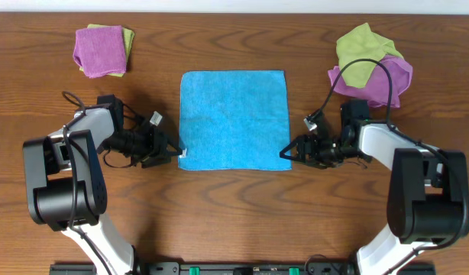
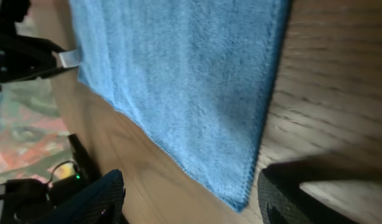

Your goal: Fold the cloth

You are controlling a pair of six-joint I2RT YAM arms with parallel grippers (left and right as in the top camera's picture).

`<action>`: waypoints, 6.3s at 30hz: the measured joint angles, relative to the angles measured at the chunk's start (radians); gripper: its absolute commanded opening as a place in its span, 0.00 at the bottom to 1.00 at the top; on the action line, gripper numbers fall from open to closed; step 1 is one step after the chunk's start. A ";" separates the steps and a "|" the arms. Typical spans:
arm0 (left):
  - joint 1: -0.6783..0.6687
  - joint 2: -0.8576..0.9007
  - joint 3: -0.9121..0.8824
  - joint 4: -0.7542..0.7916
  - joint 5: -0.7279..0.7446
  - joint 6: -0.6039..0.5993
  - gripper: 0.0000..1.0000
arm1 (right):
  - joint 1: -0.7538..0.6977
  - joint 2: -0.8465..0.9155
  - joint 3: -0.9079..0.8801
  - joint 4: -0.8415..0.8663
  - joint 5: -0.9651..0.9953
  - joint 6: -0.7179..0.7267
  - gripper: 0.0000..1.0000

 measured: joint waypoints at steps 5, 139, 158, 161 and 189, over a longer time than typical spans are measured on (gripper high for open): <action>0.000 0.000 -0.037 0.005 0.039 0.000 0.52 | 0.000 0.000 -0.008 -0.022 -0.008 0.024 0.67; -0.152 0.274 0.581 0.263 -0.076 -0.309 0.06 | 0.115 0.219 0.537 0.121 0.415 0.294 0.02; -0.151 0.274 0.581 0.181 -0.108 -0.235 0.48 | 0.112 0.219 0.537 0.055 0.419 0.277 0.74; -0.151 0.273 0.581 0.162 -0.115 -0.215 0.46 | 0.112 0.219 0.537 0.054 0.420 0.249 0.70; -0.383 0.143 0.586 0.242 -0.689 -0.010 0.06 | 0.178 0.133 0.547 0.038 0.615 0.178 0.01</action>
